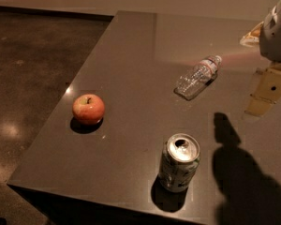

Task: Move water bottle near 7up can

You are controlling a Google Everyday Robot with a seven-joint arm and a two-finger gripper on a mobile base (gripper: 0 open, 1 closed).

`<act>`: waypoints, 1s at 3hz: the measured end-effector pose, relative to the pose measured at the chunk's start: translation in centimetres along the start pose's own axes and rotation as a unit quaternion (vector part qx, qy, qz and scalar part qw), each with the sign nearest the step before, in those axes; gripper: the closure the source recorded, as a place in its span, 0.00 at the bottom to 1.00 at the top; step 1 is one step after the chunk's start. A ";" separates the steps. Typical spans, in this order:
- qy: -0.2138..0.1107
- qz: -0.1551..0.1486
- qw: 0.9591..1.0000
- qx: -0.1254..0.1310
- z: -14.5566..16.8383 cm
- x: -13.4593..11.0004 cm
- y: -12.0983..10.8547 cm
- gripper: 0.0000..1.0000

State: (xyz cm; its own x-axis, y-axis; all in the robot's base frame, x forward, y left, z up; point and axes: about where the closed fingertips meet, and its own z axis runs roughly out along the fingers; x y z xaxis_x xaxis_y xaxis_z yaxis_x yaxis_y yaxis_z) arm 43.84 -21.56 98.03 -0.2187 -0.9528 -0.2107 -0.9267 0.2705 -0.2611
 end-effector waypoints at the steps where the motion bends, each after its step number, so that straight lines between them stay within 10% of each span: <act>1: 0.000 0.000 1.000 0.000 0.0 0.0 0.0 0.00; 3: 0.003 0.023 1.000 0.002 0.8 -0.5 -1.3 0.00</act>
Offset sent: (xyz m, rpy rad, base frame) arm 0.0150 0.0024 -0.0046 0.0146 0.0114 -0.0538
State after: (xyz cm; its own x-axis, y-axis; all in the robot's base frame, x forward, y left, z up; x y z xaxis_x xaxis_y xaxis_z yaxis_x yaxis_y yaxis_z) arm 45.35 -21.36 97.72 -0.2623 -0.9402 -0.2174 -0.9142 0.3143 -0.2560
